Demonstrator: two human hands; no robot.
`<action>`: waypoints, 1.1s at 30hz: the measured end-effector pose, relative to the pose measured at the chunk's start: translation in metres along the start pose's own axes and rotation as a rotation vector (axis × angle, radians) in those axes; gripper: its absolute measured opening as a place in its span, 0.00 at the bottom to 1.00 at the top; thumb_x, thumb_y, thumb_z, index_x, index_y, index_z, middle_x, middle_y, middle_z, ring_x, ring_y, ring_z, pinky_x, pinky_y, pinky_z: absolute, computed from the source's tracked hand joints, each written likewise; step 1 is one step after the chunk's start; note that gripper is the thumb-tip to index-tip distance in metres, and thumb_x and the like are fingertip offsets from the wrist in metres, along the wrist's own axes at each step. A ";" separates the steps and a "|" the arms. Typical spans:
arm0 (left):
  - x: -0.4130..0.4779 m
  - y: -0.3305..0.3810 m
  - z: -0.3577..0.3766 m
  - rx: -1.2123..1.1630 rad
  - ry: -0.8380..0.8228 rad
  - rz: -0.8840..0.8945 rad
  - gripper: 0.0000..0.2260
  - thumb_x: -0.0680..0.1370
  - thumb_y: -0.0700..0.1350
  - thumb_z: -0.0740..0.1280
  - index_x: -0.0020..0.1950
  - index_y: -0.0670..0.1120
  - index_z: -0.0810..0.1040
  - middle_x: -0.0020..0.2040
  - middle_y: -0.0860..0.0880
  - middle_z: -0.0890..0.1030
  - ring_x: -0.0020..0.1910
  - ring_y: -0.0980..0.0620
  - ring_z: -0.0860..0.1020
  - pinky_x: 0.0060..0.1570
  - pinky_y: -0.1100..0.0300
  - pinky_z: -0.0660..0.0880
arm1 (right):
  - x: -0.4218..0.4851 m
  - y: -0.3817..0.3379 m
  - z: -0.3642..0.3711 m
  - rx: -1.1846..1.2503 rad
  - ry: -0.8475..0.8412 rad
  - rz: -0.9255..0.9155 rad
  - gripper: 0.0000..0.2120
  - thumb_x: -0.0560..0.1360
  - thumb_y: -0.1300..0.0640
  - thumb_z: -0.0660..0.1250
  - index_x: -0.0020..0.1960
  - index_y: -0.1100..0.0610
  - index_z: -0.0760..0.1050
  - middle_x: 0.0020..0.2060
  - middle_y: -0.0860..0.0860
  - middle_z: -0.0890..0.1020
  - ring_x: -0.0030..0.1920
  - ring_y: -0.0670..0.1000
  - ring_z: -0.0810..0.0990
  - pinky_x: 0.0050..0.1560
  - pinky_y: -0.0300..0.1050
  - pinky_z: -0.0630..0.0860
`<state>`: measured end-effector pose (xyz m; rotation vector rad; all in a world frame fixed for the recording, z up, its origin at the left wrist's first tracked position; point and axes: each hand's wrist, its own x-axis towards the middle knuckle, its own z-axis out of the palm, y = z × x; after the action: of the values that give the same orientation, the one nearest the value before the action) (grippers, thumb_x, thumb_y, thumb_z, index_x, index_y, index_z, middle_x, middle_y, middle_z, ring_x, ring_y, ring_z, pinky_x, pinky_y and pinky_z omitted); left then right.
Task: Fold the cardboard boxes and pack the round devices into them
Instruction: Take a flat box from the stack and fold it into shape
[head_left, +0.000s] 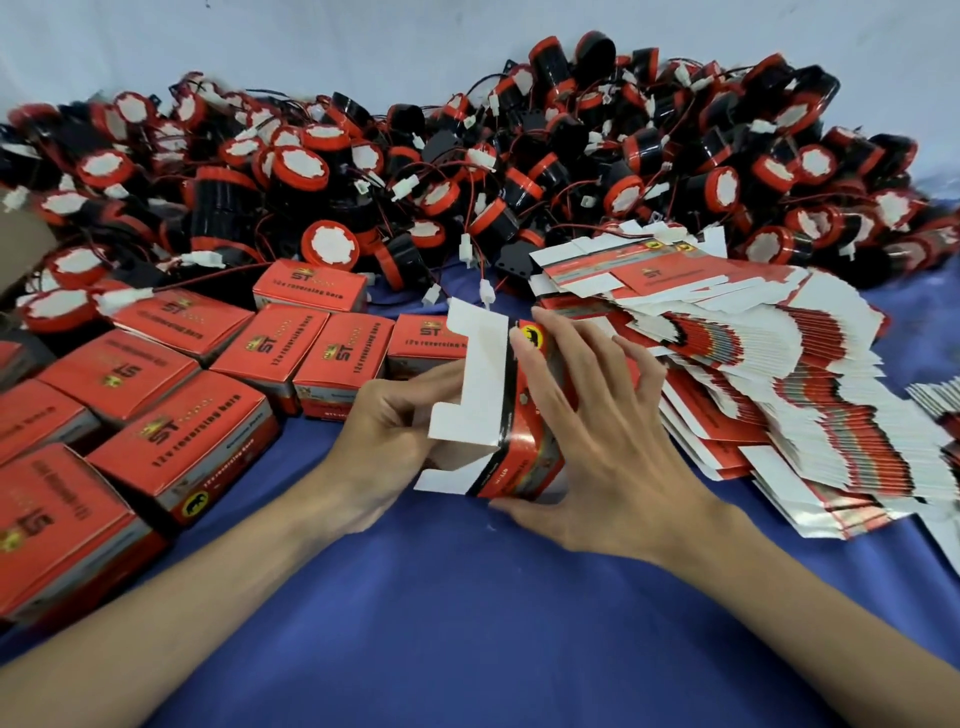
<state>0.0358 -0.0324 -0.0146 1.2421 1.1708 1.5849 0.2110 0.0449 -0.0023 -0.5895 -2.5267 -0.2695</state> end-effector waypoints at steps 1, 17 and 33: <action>0.000 0.001 0.001 0.004 0.021 0.013 0.16 0.71 0.36 0.68 0.53 0.53 0.82 0.54 0.57 0.84 0.52 0.61 0.81 0.40 0.67 0.77 | 0.000 -0.001 -0.001 -0.006 0.011 -0.010 0.52 0.64 0.32 0.68 0.76 0.55 0.50 0.73 0.61 0.62 0.73 0.63 0.62 0.69 0.63 0.56; -0.018 0.002 0.012 0.369 0.030 0.367 0.56 0.65 0.71 0.70 0.64 0.21 0.59 0.56 0.31 0.74 0.55 0.74 0.72 0.51 0.77 0.70 | 0.001 -0.010 0.010 0.599 0.390 -0.068 0.29 0.76 0.46 0.65 0.68 0.62 0.60 0.66 0.59 0.69 0.68 0.57 0.68 0.68 0.49 0.67; -0.011 0.001 0.009 0.513 0.077 0.515 0.37 0.61 0.52 0.76 0.68 0.58 0.66 0.64 0.53 0.72 0.63 0.51 0.74 0.61 0.49 0.73 | -0.004 0.007 0.016 0.543 0.191 -0.153 0.47 0.68 0.47 0.71 0.75 0.54 0.45 0.70 0.53 0.57 0.70 0.52 0.61 0.67 0.46 0.65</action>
<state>0.0471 -0.0409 -0.0155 1.9515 1.4418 1.7620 0.2104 0.0544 -0.0177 -0.1478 -2.3167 0.2903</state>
